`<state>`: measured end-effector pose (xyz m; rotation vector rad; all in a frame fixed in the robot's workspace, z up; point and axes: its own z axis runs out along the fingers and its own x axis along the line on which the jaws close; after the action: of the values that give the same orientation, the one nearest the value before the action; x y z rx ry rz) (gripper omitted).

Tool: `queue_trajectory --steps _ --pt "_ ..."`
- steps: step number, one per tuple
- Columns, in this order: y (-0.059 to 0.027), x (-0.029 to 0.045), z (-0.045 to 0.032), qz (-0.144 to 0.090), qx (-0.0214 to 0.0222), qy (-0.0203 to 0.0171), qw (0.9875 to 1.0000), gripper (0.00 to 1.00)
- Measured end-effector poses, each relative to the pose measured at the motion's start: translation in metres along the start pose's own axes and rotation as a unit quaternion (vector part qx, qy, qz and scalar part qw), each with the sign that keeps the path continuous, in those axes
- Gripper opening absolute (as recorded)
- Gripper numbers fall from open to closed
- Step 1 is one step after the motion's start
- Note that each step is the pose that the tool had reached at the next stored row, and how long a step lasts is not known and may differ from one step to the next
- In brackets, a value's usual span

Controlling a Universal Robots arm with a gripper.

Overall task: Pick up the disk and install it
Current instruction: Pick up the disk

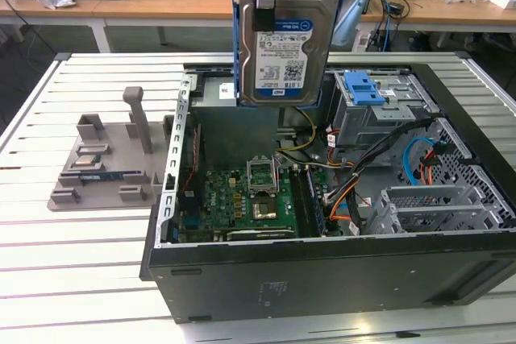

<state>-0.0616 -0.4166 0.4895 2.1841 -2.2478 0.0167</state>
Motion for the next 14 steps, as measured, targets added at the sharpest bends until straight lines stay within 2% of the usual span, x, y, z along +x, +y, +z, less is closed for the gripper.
queue_trajectory --steps 3,14 --pt "-0.0004 0.0061 0.0003 0.000 0.0000 0.0000 1.0000 0.37" --pt "-0.0013 0.0189 0.0010 0.000 0.0000 0.0000 1.0000 0.37"
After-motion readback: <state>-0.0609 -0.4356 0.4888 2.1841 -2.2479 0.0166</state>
